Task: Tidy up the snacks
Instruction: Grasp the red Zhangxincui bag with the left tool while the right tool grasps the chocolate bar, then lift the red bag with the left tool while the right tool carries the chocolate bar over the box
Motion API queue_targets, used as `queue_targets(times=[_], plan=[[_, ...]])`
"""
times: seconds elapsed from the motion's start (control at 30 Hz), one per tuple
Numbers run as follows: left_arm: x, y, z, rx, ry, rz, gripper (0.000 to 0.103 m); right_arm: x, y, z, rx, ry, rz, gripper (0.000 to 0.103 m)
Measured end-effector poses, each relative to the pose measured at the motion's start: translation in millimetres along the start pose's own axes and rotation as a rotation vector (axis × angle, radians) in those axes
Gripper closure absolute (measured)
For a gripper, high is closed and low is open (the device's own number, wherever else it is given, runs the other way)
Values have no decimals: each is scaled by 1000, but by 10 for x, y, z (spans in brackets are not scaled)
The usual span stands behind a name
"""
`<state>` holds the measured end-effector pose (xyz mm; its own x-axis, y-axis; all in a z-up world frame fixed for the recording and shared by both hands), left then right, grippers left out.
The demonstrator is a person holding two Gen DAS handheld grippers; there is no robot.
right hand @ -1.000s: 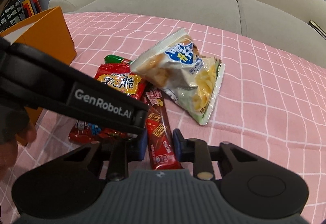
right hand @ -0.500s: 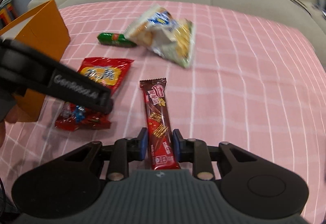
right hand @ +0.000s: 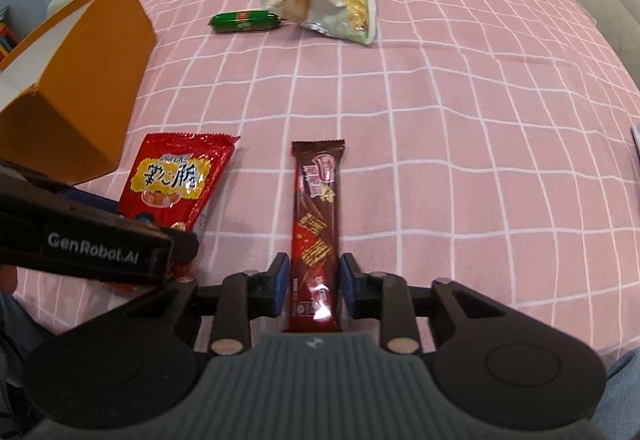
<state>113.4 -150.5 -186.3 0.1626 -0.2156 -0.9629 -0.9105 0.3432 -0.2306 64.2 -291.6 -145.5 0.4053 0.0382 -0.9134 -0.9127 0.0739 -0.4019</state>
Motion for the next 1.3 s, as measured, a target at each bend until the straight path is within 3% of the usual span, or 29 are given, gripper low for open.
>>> queue_targets(times=[0.2,0.47,0.67,0.87,1.07,1.3], plan=[[-21,68,76,-67,35,-59,12,-39,-15,-8,-80,5,-48,57],[40,-17,48,-149,-8,-97,9,37,-130,107,-246,-27,-139,57],[130,-64,97,-201,-39,-91,8,136,-151,150,-244,-29,-129,57],[160,-77,51,-138,-75,-112,10,194,-154,123,-219,-24,-117,61],[148,-64,32,-95,-93,-123,22,196,-148,121,-216,8,-128,77],[122,-70,42,-85,-90,-116,24,198,-148,158,-222,34,-126,81]])
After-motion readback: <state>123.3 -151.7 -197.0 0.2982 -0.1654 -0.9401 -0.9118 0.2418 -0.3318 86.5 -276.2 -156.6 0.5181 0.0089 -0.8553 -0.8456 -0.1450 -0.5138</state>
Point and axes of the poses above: each gripper's, at about its wrist camera, not at the fingertips, and x roughly the way its jaws point, z to its left, y to its underside, the point moved 3 cm from there along x, roughly the way its jaws point, and after that the axes turned 4 degrees about y, right-handed, at the moved point
